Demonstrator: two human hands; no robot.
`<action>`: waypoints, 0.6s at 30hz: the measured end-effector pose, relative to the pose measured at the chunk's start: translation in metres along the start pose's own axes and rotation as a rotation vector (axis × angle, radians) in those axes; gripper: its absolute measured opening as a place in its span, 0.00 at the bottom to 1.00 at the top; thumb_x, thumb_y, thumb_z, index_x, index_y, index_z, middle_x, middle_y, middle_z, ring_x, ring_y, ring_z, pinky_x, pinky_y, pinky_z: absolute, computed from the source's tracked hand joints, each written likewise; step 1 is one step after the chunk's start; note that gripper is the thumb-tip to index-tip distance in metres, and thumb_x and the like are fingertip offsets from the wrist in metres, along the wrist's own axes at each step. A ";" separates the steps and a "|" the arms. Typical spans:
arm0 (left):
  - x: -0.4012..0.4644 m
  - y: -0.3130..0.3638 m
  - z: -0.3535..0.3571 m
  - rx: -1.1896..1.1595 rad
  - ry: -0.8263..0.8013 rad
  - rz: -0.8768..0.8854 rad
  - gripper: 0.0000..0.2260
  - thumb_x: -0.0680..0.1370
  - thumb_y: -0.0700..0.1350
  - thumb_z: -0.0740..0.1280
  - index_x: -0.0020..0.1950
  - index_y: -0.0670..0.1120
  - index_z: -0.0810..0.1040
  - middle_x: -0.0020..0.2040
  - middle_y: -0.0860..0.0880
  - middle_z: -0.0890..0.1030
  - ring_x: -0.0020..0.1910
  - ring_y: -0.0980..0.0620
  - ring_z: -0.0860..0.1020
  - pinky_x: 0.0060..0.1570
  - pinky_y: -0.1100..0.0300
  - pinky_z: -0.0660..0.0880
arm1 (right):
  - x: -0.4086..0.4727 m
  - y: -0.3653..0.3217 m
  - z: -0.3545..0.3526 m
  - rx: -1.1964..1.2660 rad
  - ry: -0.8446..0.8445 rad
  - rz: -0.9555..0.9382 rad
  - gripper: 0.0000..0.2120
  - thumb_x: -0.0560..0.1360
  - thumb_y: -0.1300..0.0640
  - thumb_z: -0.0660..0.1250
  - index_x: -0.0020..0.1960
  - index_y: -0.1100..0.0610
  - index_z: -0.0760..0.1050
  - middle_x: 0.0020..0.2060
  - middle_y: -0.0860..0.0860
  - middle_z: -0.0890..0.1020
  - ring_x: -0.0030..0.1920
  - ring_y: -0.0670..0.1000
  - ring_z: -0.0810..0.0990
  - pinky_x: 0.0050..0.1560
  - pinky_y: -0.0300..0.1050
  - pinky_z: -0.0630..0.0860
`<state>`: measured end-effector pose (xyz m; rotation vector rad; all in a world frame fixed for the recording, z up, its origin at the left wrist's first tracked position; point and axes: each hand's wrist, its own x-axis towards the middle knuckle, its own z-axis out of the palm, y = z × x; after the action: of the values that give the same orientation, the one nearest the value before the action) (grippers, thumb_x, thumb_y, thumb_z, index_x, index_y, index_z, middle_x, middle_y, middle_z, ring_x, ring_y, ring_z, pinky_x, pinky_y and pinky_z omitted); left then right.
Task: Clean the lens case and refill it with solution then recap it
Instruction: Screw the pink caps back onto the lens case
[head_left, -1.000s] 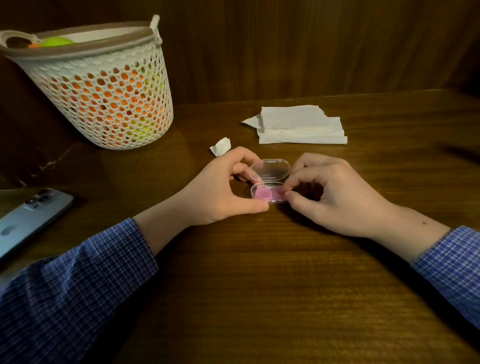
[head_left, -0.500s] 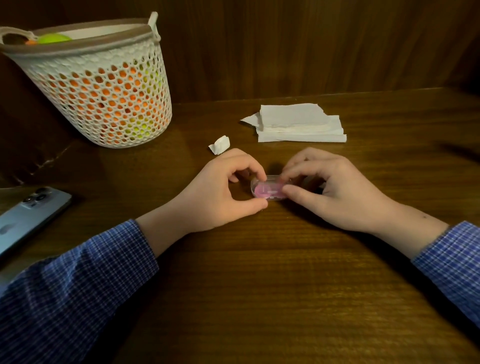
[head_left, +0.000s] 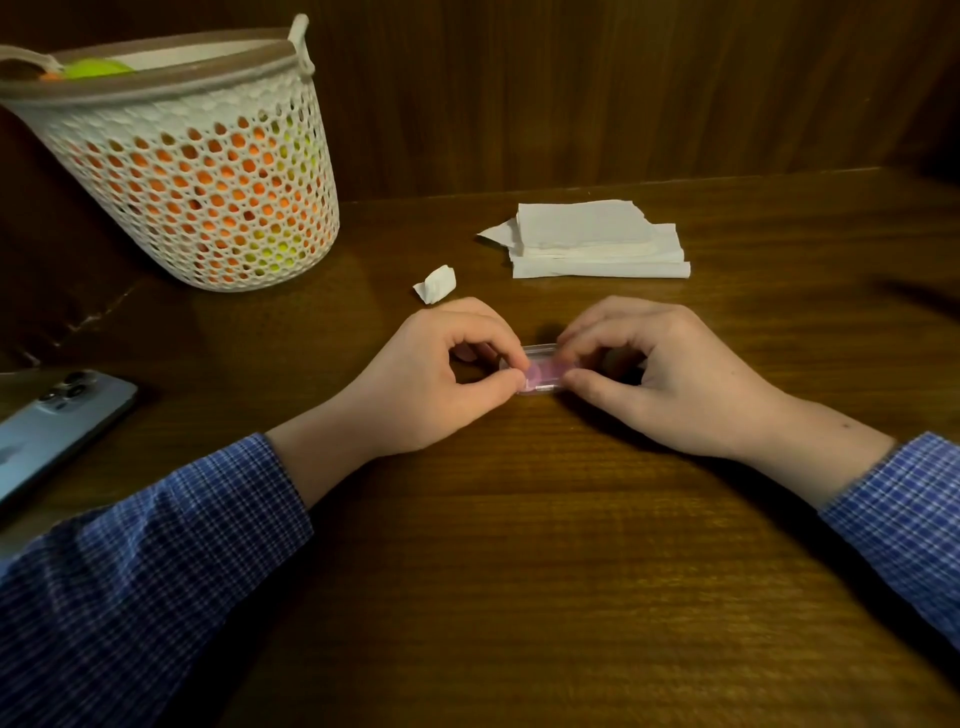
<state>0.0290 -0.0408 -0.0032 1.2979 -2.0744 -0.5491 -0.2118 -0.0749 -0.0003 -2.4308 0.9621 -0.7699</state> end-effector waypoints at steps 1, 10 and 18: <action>0.000 0.000 0.000 0.000 0.000 0.001 0.06 0.77 0.44 0.74 0.53 0.50 0.86 0.54 0.57 0.82 0.56 0.59 0.79 0.53 0.70 0.76 | 0.000 0.000 0.000 0.000 0.001 0.002 0.09 0.76 0.53 0.71 0.54 0.51 0.86 0.53 0.44 0.83 0.54 0.42 0.80 0.57 0.37 0.78; 0.001 0.001 0.001 -0.004 0.006 0.005 0.04 0.77 0.41 0.74 0.51 0.48 0.87 0.54 0.55 0.82 0.55 0.58 0.80 0.52 0.69 0.76 | 0.001 0.001 -0.001 0.001 -0.015 0.022 0.05 0.76 0.54 0.74 0.50 0.51 0.87 0.52 0.43 0.82 0.53 0.43 0.81 0.56 0.42 0.81; -0.004 0.005 0.002 -0.027 0.055 -0.022 0.04 0.77 0.45 0.75 0.50 0.54 0.86 0.56 0.57 0.80 0.57 0.58 0.79 0.52 0.67 0.77 | -0.002 -0.001 -0.002 0.026 0.005 0.023 0.10 0.75 0.48 0.71 0.54 0.49 0.85 0.52 0.42 0.83 0.54 0.42 0.80 0.55 0.39 0.80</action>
<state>0.0258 -0.0352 -0.0025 1.3075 -2.0033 -0.5432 -0.2140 -0.0733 0.0013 -2.3926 0.9748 -0.7762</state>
